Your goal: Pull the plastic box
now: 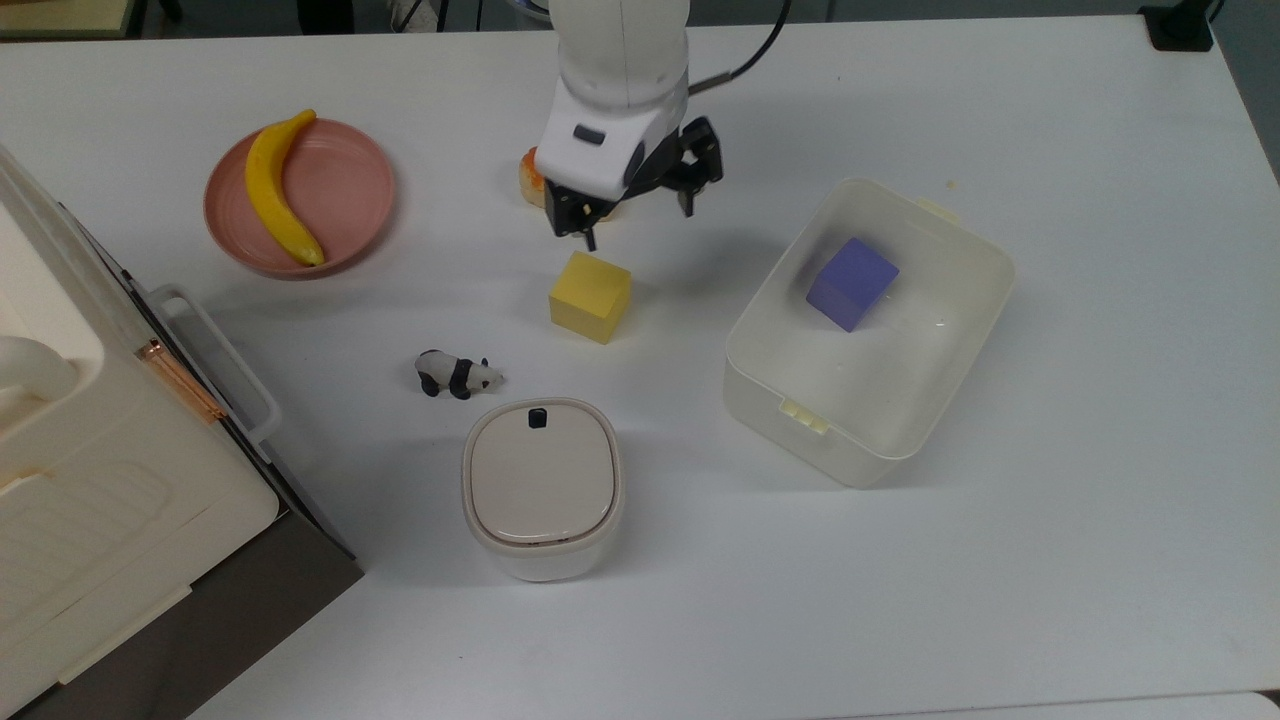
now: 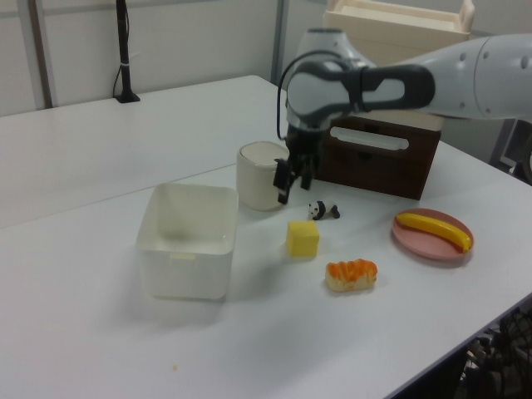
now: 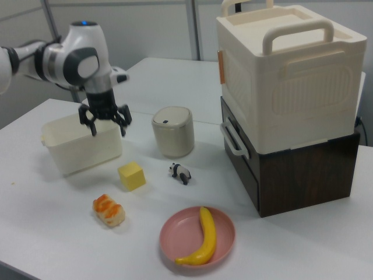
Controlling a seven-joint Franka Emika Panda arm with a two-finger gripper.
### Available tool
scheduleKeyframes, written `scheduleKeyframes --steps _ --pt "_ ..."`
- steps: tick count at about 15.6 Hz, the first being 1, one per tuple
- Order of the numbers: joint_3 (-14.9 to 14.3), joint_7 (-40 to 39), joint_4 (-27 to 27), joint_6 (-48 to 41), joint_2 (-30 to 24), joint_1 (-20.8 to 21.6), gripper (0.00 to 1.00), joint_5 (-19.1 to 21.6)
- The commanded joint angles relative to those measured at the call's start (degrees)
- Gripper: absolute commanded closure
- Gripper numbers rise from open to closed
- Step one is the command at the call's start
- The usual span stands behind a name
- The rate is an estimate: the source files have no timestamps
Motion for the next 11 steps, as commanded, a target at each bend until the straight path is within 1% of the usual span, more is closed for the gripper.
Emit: scheduleKeyframes --steps 1,3,5,6,9,11 --pt "-0.1 -11.7 4.7 0.4 1.3 4.8 0.0 1.8" --pt "-0.1 -12.1 9.9 1.3 5.0 6.1 0.0 1.9" --pt "-0.1 -12.3 14.6 3.1 10.3 9.3 0.0 1.3" --pt "-0.2 -12.0 16.4 5.4 12.9 10.5 0.0 1.2" --pt "-0.3 -12.4 17.6 10.3 17.4 11.2 0.0 1.1" --pt "-0.3 -12.4 18.4 10.5 18.9 13.1 0.0 0.1"
